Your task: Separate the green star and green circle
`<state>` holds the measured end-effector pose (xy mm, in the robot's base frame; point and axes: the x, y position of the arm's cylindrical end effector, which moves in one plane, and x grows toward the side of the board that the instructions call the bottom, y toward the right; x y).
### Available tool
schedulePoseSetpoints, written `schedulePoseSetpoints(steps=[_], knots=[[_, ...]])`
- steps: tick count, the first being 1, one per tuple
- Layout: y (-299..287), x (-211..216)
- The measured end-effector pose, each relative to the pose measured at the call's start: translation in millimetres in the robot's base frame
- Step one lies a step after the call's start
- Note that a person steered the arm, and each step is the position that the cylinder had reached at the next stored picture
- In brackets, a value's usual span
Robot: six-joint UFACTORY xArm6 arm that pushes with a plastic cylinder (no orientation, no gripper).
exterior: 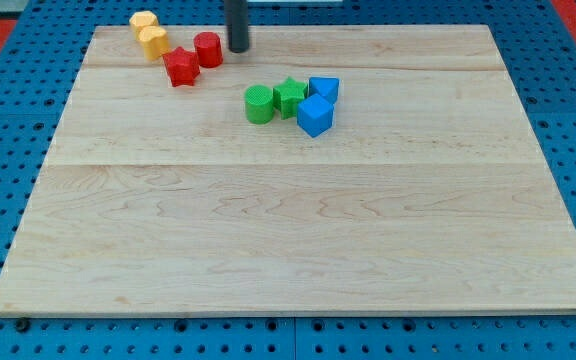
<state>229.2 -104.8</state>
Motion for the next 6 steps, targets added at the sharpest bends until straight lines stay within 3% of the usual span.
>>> schedulePoseSetpoints(steps=[1,2,3,5,6], knots=[[-63.2,-0.1],[-18.3,56.1],[-55.0,103.3],[-69.9,163.2],[-111.5,104.5]])
